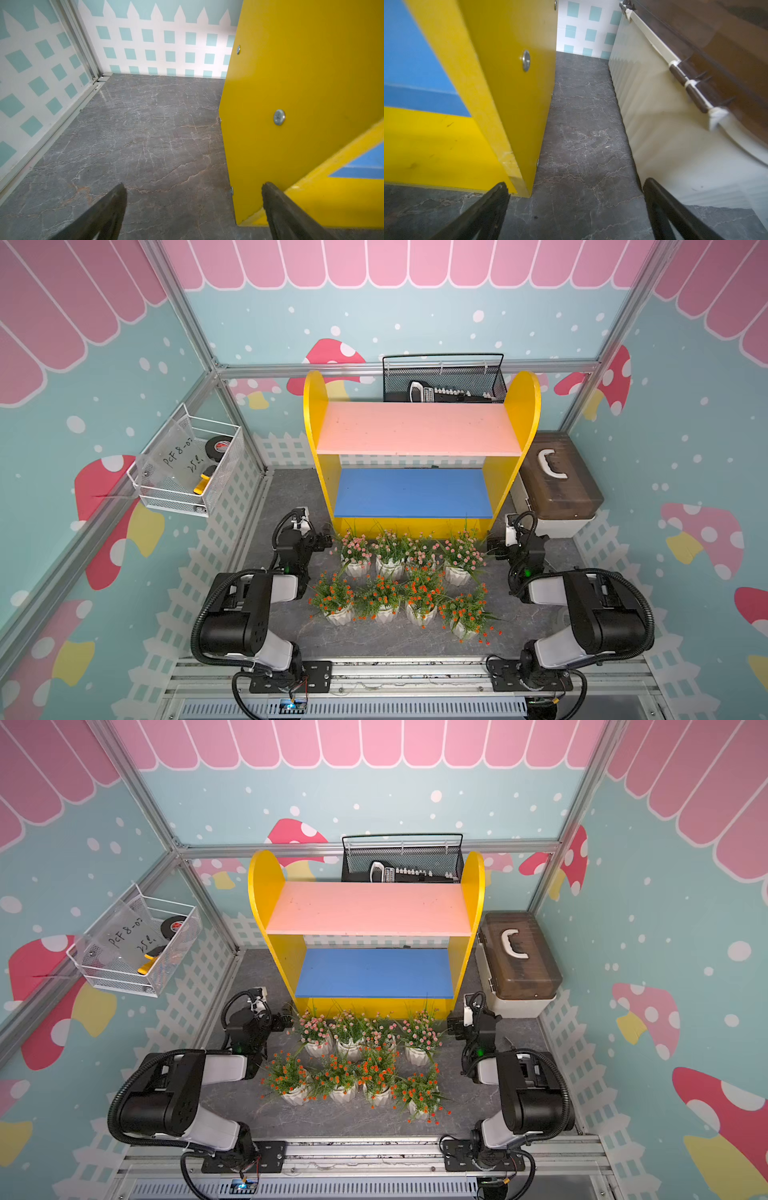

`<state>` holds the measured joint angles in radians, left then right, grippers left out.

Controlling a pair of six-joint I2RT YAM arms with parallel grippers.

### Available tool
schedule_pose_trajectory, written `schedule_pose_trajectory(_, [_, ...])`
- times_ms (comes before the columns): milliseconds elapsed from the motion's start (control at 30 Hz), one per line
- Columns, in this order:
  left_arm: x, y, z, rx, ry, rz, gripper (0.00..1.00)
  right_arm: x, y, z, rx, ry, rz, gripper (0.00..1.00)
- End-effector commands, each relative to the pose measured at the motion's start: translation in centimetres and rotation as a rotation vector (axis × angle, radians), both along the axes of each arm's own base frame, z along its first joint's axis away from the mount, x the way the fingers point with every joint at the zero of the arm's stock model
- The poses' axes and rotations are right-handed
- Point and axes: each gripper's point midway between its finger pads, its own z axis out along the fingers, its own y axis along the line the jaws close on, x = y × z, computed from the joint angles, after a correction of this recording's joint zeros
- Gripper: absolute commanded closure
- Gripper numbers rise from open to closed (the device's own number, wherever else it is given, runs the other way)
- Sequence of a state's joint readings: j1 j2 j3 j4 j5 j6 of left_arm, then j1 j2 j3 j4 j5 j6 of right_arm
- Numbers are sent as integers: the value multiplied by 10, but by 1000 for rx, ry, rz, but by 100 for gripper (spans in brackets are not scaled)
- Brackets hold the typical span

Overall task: Place the baby's breath potted plants on the rack by color
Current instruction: Pick up the baby's breath potted plant from the center of the board.

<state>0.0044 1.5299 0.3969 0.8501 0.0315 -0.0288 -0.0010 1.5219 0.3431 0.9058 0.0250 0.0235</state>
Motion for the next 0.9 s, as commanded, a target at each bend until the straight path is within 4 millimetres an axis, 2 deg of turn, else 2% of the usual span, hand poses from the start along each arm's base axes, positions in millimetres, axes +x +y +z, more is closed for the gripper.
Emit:
schedule_pose_trajectory(0, [-1, -2, 3, 11, -17, -15, 0, 4, -1, 10, -10, -36, 4, 0])
schedule_pose_trajectory(267, [-1, -2, 3, 11, -18, -16, 1, 4, -1, 10, -9, -36, 3, 0])
schedule_pose_trajectory(367, [-1, -2, 3, 11, -19, -16, 1, 5, -13, 8, -6, -28, -69, 0])
schedule_pose_trajectory(867, [-1, -2, 3, 11, -18, -16, 1, 5, -13, 9, -6, -28, -71, 0])
